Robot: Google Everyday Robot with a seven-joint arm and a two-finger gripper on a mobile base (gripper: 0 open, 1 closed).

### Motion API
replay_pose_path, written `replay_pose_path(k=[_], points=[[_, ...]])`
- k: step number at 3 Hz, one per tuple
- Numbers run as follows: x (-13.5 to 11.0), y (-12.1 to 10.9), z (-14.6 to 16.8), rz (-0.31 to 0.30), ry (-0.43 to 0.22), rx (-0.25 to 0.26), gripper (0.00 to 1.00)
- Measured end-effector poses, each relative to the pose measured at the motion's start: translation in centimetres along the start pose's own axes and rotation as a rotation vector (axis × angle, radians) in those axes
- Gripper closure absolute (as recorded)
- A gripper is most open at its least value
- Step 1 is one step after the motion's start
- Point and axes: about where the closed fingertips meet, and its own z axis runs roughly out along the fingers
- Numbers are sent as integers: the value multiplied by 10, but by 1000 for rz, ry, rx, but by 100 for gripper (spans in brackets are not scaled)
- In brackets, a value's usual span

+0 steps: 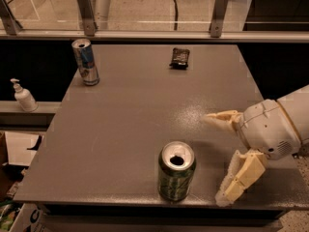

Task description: Move green can near redbull can

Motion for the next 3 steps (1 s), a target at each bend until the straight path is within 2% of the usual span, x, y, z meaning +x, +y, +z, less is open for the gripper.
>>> replay_pose_path(k=[2, 3], points=[[-31, 16, 42, -39, -243, -73, 0], [-51, 26, 63, -65, -306, -106, 18]])
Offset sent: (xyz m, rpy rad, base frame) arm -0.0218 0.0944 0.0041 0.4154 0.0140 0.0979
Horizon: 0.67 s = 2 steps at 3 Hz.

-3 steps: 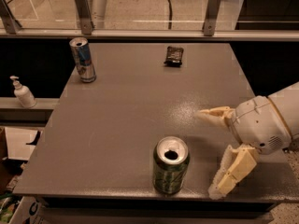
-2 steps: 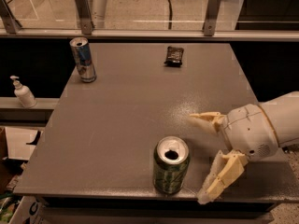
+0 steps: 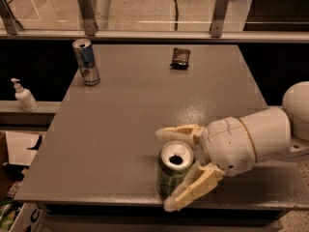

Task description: Move green can near redbull can

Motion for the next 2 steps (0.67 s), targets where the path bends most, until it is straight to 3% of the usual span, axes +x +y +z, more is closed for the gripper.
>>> replay_pose_path(k=[1, 2], points=[[-7, 4, 15, -14, -35, -20, 42], [-8, -1, 11, -9, -57, -3, 65]])
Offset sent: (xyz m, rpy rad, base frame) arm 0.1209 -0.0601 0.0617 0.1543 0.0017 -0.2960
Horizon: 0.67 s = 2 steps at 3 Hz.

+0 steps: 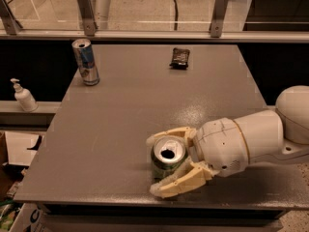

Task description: Move green can near redbull can

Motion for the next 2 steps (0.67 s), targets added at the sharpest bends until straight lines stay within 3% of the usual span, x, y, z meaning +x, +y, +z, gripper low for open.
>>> replay_pose_path(k=[1, 2], points=[[0, -5, -8, 6, -14, 23, 88], [-10, -40, -34, 45, -52, 102, 100]])
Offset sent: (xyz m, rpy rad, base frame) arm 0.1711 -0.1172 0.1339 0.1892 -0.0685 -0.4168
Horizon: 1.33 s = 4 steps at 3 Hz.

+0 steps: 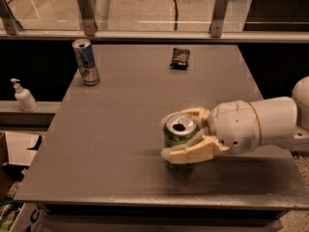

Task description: Move green can near redbull can

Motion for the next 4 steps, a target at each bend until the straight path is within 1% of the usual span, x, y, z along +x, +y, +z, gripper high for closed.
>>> replay_pose_path(k=[1, 2, 3, 4], points=[[-33, -44, -38, 13, -59, 106, 100], [-57, -51, -49, -36, -69, 133, 100], [-55, -50, -47, -34, -68, 130, 100], [-52, -48, -44, -26, -72, 147, 100]])
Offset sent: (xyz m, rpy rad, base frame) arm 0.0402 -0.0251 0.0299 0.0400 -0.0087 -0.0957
